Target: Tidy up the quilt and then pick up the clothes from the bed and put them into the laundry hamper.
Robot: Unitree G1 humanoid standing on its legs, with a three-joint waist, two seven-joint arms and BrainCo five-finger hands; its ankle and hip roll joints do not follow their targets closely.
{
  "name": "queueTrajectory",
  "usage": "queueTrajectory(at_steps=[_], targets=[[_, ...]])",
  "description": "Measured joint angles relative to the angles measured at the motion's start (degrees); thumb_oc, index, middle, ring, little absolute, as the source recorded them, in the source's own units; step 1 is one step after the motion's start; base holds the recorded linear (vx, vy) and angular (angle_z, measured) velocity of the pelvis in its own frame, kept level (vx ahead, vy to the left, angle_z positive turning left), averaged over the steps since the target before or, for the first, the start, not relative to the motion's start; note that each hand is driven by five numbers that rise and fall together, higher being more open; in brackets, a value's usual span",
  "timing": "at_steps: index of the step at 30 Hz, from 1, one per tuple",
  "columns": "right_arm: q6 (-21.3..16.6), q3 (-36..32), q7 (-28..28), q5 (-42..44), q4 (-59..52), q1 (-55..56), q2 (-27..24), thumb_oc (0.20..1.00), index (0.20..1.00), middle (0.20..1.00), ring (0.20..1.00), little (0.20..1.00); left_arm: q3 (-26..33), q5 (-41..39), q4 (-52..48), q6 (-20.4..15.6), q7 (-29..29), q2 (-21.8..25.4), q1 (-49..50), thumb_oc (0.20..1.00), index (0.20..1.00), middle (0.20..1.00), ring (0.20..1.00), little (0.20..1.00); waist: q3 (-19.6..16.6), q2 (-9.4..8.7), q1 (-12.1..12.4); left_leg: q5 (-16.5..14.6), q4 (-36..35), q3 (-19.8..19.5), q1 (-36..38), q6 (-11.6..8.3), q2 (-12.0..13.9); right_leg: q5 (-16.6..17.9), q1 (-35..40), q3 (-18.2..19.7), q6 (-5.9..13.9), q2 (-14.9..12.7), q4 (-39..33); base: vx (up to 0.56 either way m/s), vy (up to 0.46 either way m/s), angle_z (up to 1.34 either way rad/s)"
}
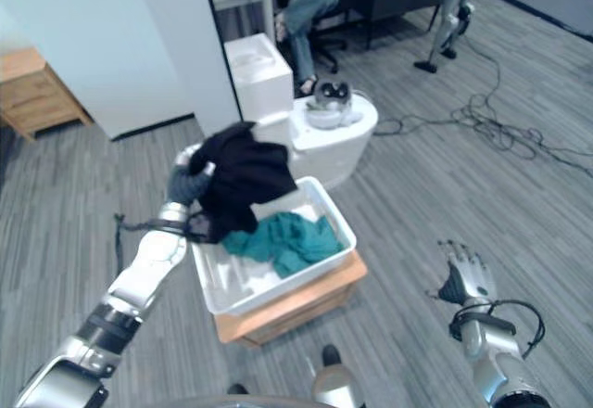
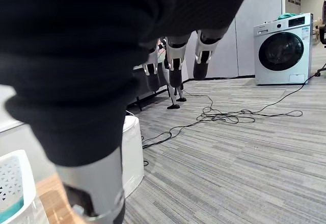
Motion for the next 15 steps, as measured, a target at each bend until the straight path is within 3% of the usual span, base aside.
queueTrajectory(at_steps=[2, 3, 10, 15], targets=[[0.01, 0.14, 0.0, 0.03, 0.13, -0.46, 0.71, 1.0, 1.0, 1.0, 1.0, 1.0, -1.34, 0.02, 4.41, 2.25, -0.56, -1.97, 0.18, 0.2, 0.2, 0.2, 0.2, 0.2, -0.06, 0.49, -0.11, -0.09, -0.14, 0.26, 0.03, -0.11, 0.1, -0.1, -0.12, 0.27, 0.14, 0.1, -0.01, 0.0, -0.003, -0.1], [0.54, -0.01, -0.21, 0.16, 0.73, -0.37, 1.18, 1.0, 1.0, 1.0, 1.0, 1.0, -1.55, 0.06, 7.16, 2.59, -0.56, -3.15, 0.16, 1.0, 1.0, 1.0, 1.0, 1.0, -0.12, 0.54, 0.0, -0.12, -0.16, 0.36, 0.08, -0.16, 0.19, -0.11, -0.11, 0.41, 0.15, 0.17, -0.02, 0.01, -0.004, -0.04], [1.99, 2.28, -1.45, 1.97, 4.59, 0.02, 5.4, 1.0, 1.0, 1.0, 1.0, 1.0, -3.2, 6.94, 18.75, 5.19, -0.49, -5.26, 2.79, 1.0, 1.0, 1.0, 1.0, 1.0, -0.06, 0.46, 0.37, -0.19, -0.17, 0.53, -0.07, -0.21, 0.18, -0.1, -0.34, 0.55, 0.14, 0.17, 0.0, 0.0, -0.009, -0.01], [2.03, 2.21, -1.74, 4.44, 7.16, 2.06, 6.33, 1.0, 1.0, 1.0, 1.0, 1.0, 1.05, 9.0, 23.27, 5.57, 1.24, -3.97, 4.66, 1.0, 1.0, 1.0, 1.0, 1.0, 0.18, -0.21, 2.0, -0.16, -0.17, -0.19, 0.04, -0.2, 0.26, -0.15, 0.27, -0.21, 0.12, 0.2, 0.0, -0.01, -0.009, 0.07]])
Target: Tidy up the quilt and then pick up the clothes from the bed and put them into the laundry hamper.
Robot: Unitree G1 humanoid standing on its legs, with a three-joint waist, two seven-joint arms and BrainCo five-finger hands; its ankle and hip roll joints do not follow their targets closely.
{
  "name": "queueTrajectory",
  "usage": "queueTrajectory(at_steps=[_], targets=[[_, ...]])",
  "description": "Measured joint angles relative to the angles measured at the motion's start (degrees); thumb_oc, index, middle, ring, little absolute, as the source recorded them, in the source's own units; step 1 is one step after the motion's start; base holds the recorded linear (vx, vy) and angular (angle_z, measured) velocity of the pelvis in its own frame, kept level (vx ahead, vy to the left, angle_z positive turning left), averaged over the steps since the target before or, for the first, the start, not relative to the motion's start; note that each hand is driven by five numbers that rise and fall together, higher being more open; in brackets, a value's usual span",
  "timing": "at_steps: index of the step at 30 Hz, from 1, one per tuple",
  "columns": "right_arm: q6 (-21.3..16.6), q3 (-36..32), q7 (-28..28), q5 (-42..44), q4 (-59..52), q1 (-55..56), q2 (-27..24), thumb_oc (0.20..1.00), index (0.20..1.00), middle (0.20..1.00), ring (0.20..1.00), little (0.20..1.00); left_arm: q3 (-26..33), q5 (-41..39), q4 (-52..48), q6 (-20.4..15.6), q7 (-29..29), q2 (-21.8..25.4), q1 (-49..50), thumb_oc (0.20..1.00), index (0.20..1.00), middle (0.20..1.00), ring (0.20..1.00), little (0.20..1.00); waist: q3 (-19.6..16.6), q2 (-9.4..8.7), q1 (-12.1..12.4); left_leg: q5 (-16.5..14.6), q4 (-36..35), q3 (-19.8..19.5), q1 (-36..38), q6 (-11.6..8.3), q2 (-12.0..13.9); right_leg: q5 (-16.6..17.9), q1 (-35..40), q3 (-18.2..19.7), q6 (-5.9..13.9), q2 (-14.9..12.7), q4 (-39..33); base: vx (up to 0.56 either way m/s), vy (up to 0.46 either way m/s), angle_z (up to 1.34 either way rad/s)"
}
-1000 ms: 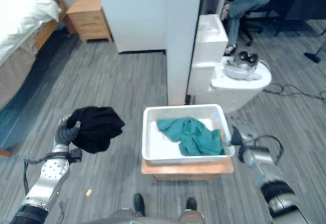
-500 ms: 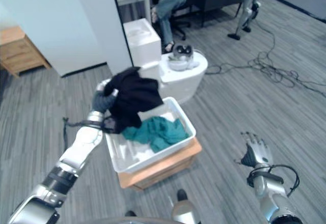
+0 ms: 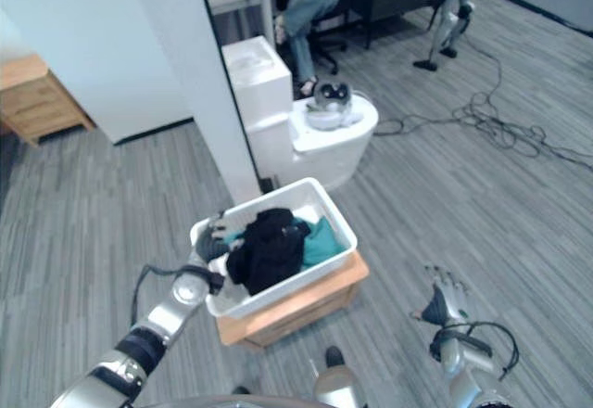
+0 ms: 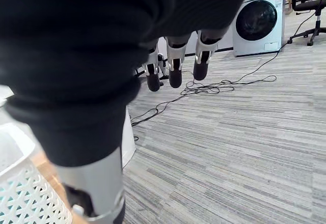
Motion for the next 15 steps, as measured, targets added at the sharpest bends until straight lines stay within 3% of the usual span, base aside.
queueTrajectory(at_steps=[2, 4, 6, 7, 10, 12, 15], targets=[[-0.32, -1.74, -0.31, 3.02, 2.91, 0.5, 1.4, 1.0, 1.0, 1.0, 1.0, 1.0, 2.01, 0.02, 2.71, -0.01, 1.52, 2.22, 0.54, 1.0, 1.0, 1.0, 1.0, 1.0, -0.16, -0.33, 0.27, 0.0, 0.0, -0.12, 0.04, -0.02, 0.07, -0.03, 0.13, -0.21, -0.05, 0.03, -0.01, -0.01, 0.009, 0.04], [-0.42, -7.38, -0.78, 12.31, 11.69, -1.29, 7.16, 1.0, 1.0, 1.0, 1.0, 1.0, 7.01, -0.33, 8.11, 0.33, 2.78, 2.9, 1.22, 1.0, 1.0, 1.0, 1.0, 1.0, -0.49, -0.84, 1.11, 0.02, 0.01, -0.13, 0.15, -0.04, 0.14, -0.05, 0.24, -0.2, -0.07, 0.12, 0.0, 0.0, 0.0, 0.0], [-0.25, -6.97, -0.02, 20.28, 19.74, -2.12, 9.4, 1.0, 1.0, 1.0, 1.0, 1.0, 9.26, -1.48, 8.66, 0.92, 3.49, 3.26, 3.27, 1.0, 1.0, 1.0, 1.0, 1.0, -0.52, -1.11, 2.32, 0.05, 0.0, -0.33, 0.03, 0.0, -0.09, -0.05, 0.25, -0.38, -0.07, -0.11, 0.01, 0.02, 0.007, 0.05], [-0.7, -7.21, 0.92, 24.99, 29.35, -4.54, 11.06, 1.0, 1.0, 1.0, 1.0, 1.0, 11.6, -3.93, 9.92, 0.66, 3.03, 3.14, 4.95, 1.0, 1.0, 1.0, 1.0, 1.0, -0.59, -1.25, 2.62, 0.05, 0.02, -0.79, 0.41, 0.02, -0.24, 0.07, 0.89, -0.7, -0.24, -0.23, 0.1, 0.04, 0.009, 0.14], [0.96, -7.99, 4.26, 32.23, 37.93, -5.15, 12.8, 1.0, 1.0, 1.0, 1.0, 1.0, 15.58, -10.89, 13.31, 0.37, 1.53, 2.99, 7.86, 1.0, 1.0, 1.0, 1.0, 1.0, -0.82, -1.46, 3.75, -0.19, -0.01, -1.72, 0.92, 0.07, -0.39, -0.35, 2.0, -1.61, -0.2, -0.45, -0.02, 0.02, 0.003, 0.17], [1.35, -7.93, 5.98, 33.61, 40.02, -5.21, 12.94, 1.0, 1.0, 1.0, 1.0, 1.0, 15.24, -11.63, 18.19, 0.54, 0.5, 3.55, 10.61, 1.0, 1.0, 1.0, 1.0, 1.0, -1.11, -1.12, 5.25, -0.47, -0.02, -1.97, 0.44, 0.09, -0.38, -0.54, 2.07, -1.78, -0.16, -0.47, 0.0, 0.0, 0.027, 0.06], [1.41, -6.54, 9.44, 33.54, 41.72, -4.98, 13.21, 1.0, 1.0, 1.0, 1.0, 1.0, 11.62, -5.96, 26.75, 1.6, -1.83, 3.51, 12.48, 1.0, 1.0, 1.0, 1.0, 1.0, -2.23, -1.2, 5.02, -0.6, 0.0, -3.08, 0.11, 0.5, -0.39, -0.7, 1.99, -2.96, -0.41, -0.45, -0.01, -0.01, 0.034, 0.23]])
